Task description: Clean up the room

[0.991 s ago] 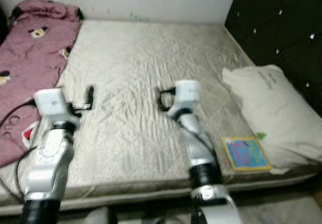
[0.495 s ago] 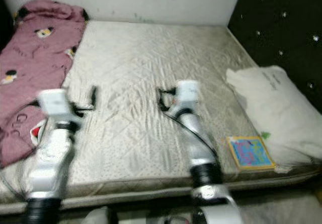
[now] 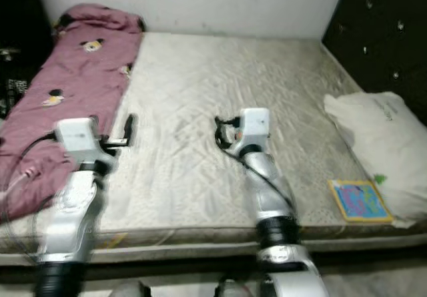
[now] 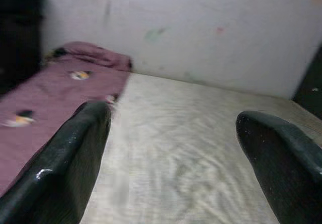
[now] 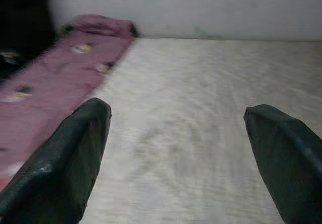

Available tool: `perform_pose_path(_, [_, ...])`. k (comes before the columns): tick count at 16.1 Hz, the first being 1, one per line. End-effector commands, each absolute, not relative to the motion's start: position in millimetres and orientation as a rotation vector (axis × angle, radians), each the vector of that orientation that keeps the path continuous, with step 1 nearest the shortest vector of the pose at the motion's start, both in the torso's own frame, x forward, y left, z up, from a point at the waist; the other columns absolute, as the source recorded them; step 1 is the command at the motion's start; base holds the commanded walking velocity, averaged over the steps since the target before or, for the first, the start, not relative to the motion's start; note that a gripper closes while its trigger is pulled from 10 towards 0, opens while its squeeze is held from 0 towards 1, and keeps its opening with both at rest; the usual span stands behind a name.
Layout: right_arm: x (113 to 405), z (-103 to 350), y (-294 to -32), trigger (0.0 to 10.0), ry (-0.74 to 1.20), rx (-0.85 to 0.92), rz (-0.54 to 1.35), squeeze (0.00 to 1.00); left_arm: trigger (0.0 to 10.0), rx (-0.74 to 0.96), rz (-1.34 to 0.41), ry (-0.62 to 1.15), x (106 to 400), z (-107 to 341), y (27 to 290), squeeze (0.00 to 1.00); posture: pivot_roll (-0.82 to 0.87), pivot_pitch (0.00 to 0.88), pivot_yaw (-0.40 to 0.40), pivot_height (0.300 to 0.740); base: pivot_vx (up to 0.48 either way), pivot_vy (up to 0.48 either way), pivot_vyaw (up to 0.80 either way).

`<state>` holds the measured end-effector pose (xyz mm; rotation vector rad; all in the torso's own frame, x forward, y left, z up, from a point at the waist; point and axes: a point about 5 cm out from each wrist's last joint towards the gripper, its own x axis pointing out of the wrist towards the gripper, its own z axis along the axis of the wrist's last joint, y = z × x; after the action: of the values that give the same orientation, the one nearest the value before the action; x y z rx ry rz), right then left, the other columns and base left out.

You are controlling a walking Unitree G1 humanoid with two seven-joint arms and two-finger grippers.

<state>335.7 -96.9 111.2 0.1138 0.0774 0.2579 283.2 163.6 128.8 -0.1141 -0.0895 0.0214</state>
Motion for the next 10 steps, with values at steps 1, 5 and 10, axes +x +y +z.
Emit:
perform_pose_path(1, [338.8, 114.3, -109.0, 10.0, 0.066, 0.097, 0.222, 0.0, 10.0, -0.13, -0.013, -0.094, 284.9, 131.6, 152.5, 0.0, -0.04, 0.0, -0.049, 0.74, 0.0, 0.469, 0.0])
perform_pose_path(5, [339.0, 111.8, -107.7, 10.0, 0.085, 0.092, 0.227, 0.0, 10.0, -0.133, -0.024, -0.094, 285.1, 132.3, 151.8, 0.0, -0.04, 0.0, -0.048, 0.74, 0.0, 0.466, -0.11])
perform_pose_path(10, [339.2, 111.5, -108.1, 10.0, 0.083, 0.097, 0.224, 0.0, 10.0, -0.136, -0.03, -0.094, 285.0, 132.4, 150.8, 0.0, -0.04, 0.0, -0.049, 0.74, 0.0, 0.465, -0.64])
